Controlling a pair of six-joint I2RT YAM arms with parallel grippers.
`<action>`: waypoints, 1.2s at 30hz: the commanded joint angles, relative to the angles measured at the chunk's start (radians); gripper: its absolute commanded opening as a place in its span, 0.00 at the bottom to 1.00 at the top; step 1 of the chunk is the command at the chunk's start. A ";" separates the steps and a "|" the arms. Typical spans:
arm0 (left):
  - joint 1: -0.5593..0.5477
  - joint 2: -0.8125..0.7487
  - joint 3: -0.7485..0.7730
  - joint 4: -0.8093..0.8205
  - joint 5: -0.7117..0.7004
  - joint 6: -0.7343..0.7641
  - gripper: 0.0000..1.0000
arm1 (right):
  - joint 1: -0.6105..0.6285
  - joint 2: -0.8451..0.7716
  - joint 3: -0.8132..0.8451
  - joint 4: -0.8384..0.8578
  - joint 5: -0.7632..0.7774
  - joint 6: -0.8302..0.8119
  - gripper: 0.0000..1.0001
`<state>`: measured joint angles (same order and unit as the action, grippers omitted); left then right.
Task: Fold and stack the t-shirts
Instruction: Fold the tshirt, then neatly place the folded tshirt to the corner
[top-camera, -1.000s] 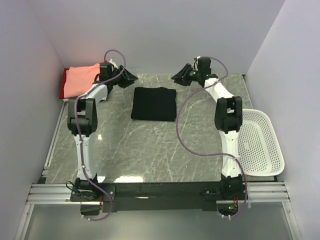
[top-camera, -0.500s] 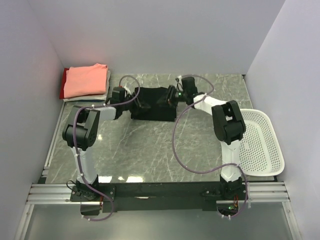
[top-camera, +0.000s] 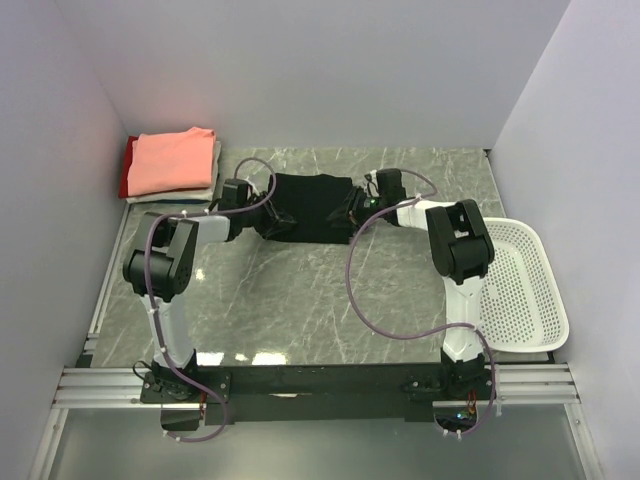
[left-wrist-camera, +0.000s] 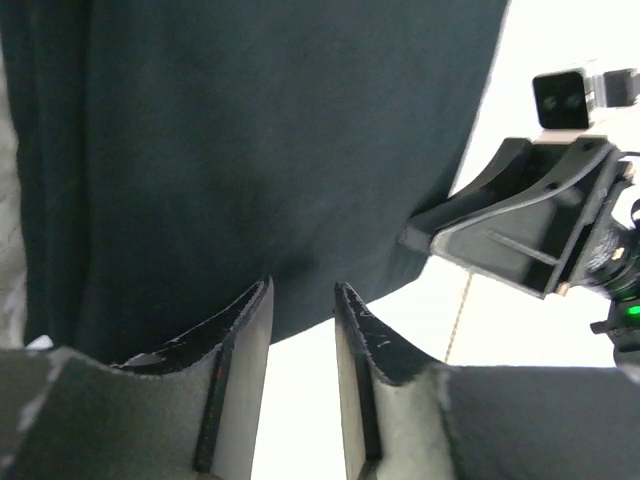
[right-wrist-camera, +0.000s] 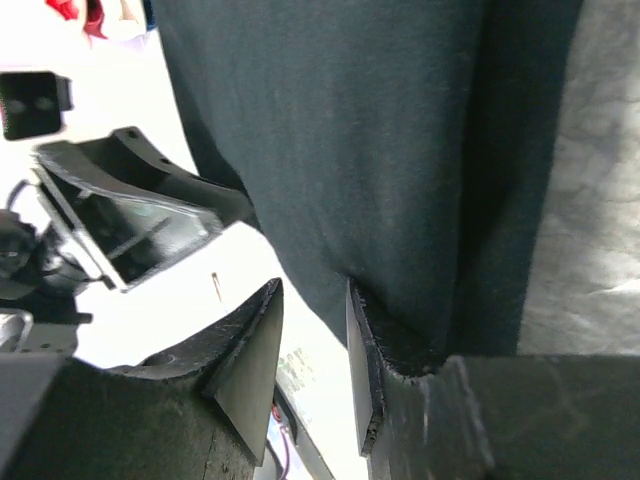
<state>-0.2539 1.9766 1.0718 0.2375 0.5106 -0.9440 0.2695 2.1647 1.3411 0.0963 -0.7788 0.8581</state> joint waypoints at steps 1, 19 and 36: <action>0.008 -0.093 0.080 -0.050 -0.041 0.057 0.37 | -0.006 -0.080 0.023 0.036 -0.010 -0.004 0.39; 0.117 0.065 0.410 -0.446 -0.132 0.306 0.66 | -0.032 0.076 0.079 0.002 0.098 0.058 0.36; 0.042 0.295 0.559 -0.570 -0.178 0.352 0.75 | -0.030 -0.144 0.070 -0.066 0.141 -0.040 0.47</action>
<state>-0.1730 2.2276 1.6386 -0.2516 0.3954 -0.6201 0.2451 2.1426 1.4048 0.0525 -0.6762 0.8658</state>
